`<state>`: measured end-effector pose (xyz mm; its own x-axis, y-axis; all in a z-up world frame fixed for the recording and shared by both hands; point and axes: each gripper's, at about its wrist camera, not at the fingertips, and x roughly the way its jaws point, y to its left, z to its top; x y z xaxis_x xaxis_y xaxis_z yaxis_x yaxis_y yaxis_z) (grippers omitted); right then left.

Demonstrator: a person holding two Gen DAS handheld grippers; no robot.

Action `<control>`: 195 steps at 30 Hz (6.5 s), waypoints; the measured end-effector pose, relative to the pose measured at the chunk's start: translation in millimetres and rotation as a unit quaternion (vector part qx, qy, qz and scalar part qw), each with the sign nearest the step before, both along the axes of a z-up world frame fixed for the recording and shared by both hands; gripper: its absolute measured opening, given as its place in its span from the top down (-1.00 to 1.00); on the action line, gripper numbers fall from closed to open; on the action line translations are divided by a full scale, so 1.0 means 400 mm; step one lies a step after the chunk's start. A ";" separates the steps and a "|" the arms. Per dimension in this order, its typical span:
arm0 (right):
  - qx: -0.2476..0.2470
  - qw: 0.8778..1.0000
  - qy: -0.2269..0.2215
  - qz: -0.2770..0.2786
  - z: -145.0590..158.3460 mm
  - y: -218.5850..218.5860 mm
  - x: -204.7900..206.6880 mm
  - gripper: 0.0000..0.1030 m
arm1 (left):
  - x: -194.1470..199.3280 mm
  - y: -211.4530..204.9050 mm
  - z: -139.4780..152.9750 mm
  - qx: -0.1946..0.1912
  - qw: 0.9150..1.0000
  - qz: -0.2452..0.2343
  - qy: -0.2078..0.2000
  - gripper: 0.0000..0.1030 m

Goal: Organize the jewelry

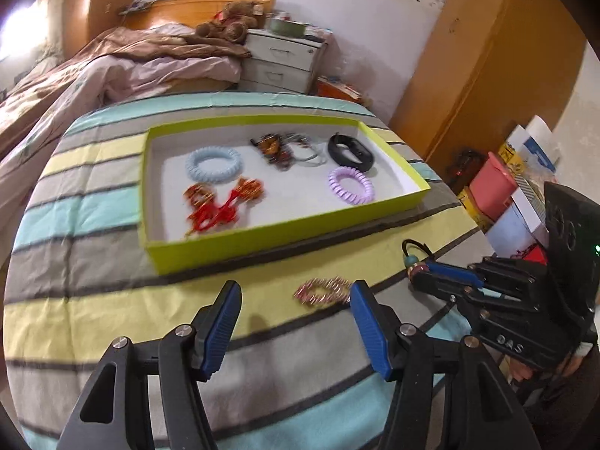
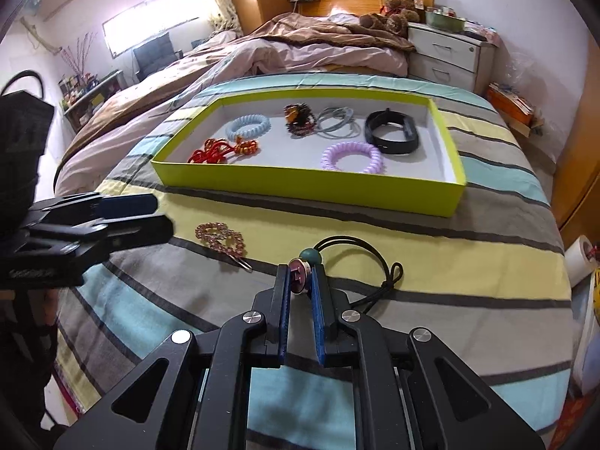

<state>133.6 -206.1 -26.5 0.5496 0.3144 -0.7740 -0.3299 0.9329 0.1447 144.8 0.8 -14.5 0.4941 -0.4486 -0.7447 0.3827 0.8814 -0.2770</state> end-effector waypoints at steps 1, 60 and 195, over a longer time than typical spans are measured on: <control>0.000 1.000 -0.001 -0.004 0.002 -0.009 -0.006 0.78 | 0.011 -0.007 -0.004 -0.011 1.000 -0.010 0.007 -0.16; 0.023 0.999 -0.016 -0.039 0.015 -0.090 -0.034 0.78 | -0.043 -0.149 -0.024 0.073 0.996 -0.043 -0.020 0.79; 0.007 0.991 -0.104 -0.085 0.141 -0.007 0.003 0.19 | -0.059 -0.043 0.107 0.095 0.979 0.162 -0.081 0.36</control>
<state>134.7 -208.9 29.8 0.7429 0.2135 -0.6344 -0.1914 0.9759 0.1044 121.2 -16.4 28.2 0.7058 -0.1098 -0.6998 0.1001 0.9935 -0.0549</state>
